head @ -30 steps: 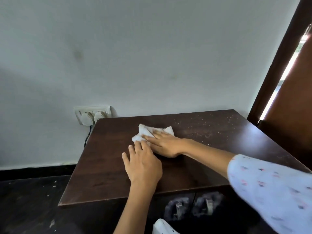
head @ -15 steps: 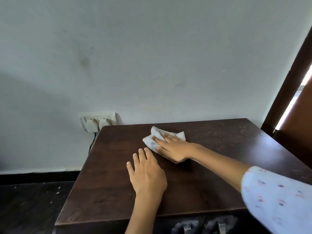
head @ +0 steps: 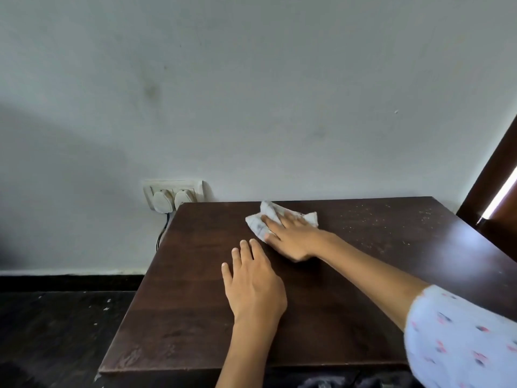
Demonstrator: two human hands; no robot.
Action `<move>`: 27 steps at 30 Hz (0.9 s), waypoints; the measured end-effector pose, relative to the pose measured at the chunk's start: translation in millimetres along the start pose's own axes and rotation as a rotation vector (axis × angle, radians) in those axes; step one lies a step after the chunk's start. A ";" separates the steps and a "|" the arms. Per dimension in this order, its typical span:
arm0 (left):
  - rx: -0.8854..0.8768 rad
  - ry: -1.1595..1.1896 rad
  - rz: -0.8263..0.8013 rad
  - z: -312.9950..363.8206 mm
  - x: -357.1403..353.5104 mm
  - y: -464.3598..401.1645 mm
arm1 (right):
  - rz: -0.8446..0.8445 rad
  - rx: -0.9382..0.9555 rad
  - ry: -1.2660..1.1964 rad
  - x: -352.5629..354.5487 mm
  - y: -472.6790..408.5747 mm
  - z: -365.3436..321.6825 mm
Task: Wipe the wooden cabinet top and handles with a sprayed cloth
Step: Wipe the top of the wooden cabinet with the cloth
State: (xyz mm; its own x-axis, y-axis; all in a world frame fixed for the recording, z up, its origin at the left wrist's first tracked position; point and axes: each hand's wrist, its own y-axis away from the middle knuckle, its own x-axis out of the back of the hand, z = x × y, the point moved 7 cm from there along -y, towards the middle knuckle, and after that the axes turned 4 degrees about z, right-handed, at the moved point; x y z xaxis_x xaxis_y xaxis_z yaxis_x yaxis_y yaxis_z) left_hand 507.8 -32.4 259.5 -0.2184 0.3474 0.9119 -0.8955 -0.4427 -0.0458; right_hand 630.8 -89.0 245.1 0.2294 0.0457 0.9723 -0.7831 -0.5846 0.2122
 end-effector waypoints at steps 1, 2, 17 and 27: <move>0.002 0.006 0.000 -0.5 0.1 -1.5 | -0.002 -0.039 -0.006 -3.4 6.3 6.6; 0.001 0.012 0.001 -0.4 0.3 -2.7 | -0.002 -0.104 -0.005 -4.6 8.7 14.5; 0.017 0.018 -0.010 -6.5 7.0 -1.9 | 0.039 0.077 -0.049 2.3 -23.6 -45.7; 0.084 0.056 0.049 -13.9 13.3 -3.4 | 0.063 -0.227 -0.031 31.2 -70.9 -68.1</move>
State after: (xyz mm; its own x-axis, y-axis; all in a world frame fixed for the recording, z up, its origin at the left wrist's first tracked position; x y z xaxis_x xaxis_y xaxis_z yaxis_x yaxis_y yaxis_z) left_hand 502.5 -14.8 266.1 -0.2844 0.3685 0.8851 -0.8481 -0.5271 -0.0531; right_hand 654.1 9.0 267.1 0.1912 -0.0121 0.9815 -0.9053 -0.3885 0.1716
